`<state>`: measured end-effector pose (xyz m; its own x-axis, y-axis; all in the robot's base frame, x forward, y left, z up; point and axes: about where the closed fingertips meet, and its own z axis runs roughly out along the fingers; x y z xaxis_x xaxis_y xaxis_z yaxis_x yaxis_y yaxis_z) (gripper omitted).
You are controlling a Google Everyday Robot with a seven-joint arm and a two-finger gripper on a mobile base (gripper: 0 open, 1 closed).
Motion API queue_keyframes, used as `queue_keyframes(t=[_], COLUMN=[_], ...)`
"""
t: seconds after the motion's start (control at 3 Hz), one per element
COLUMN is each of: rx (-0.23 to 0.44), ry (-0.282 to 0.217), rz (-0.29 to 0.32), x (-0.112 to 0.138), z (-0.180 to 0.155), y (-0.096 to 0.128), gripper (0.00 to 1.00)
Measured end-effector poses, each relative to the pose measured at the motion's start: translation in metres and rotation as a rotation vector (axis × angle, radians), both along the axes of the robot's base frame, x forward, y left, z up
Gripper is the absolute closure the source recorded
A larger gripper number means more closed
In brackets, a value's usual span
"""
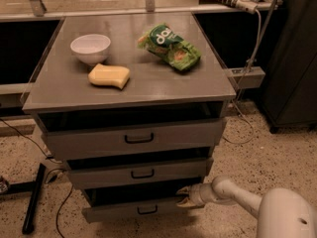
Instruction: Open bottom drawer
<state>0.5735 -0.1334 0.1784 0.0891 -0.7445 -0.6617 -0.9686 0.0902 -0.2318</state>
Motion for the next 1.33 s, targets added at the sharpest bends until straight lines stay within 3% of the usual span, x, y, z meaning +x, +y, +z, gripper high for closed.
queue_keyframes(t=[0.33,1.0,1.33], rx=[0.0,0.0,0.014], ry=[0.0,0.0,0.01], rz=[0.0,0.0,0.019], x=[0.0,0.0,-0.018], z=[0.001,0.001,0.002], y=[0.0,0.0,-0.001], gripper=[1.0,0.58,0.35])
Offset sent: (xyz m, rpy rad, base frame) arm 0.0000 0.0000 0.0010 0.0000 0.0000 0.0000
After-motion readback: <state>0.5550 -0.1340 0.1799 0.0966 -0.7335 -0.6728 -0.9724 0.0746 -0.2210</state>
